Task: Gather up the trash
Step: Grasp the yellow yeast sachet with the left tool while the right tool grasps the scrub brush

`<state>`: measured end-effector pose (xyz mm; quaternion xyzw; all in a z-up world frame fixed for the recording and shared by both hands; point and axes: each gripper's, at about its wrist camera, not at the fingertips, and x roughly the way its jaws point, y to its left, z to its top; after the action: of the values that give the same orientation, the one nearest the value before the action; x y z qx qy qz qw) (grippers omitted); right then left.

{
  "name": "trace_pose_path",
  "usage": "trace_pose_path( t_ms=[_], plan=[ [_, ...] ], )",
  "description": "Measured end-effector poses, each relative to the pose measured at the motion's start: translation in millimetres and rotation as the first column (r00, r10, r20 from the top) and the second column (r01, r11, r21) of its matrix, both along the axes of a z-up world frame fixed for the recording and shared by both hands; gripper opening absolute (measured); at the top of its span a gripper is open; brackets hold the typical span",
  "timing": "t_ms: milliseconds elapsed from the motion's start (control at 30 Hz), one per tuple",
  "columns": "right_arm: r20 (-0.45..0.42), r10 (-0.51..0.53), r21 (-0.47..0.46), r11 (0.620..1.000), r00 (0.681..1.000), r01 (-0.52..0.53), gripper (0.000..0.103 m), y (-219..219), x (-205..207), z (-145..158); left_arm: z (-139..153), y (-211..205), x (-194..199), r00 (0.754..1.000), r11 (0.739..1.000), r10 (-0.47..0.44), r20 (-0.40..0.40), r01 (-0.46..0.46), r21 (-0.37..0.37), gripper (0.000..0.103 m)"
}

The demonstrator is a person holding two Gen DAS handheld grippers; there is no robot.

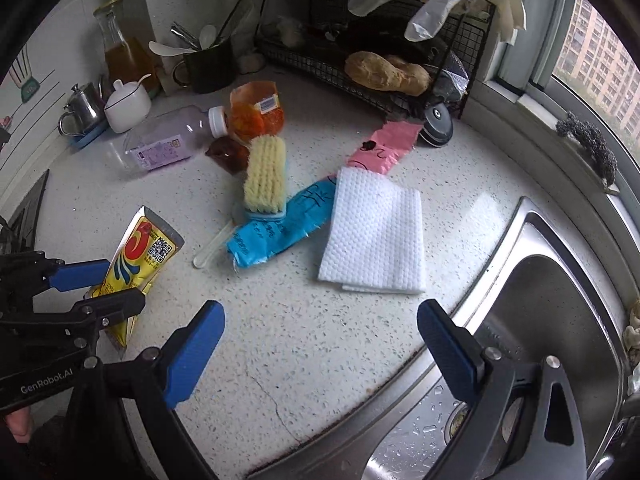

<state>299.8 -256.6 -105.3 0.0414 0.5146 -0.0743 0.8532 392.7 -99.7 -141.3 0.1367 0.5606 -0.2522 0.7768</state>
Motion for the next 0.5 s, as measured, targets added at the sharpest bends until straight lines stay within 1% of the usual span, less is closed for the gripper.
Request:
trace_pose_path(
  t_ms=[67, 267, 400, 500],
  plan=[
    [0.012, 0.034, 0.002, 0.999, 0.999, -0.034, 0.097, 7, 14, 6, 3, 7, 12, 0.999, 0.999, 0.033, 0.014, -0.033, -0.002, 0.042],
    [0.031, 0.113, 0.003, 0.994, 0.993, -0.113, 0.097, 15, 52, 4, 2, 11, 54, 0.991, 0.992, 0.121, 0.052, -0.122, 0.011, 0.042],
    [0.030, 0.154, 0.007, 0.988, 0.988, -0.154, 0.097, 18, 86, -4, -8, 13, 78, 0.984, 0.985, 0.169, 0.059, -0.171, 0.021, 0.042],
    [0.004, 0.184, 0.020, 0.983, 0.983, -0.184, 0.097, 19, 110, -16, -22, 11, 93, 0.980, 0.980, 0.193, 0.049, -0.195, 0.042, 0.042]
  ],
)
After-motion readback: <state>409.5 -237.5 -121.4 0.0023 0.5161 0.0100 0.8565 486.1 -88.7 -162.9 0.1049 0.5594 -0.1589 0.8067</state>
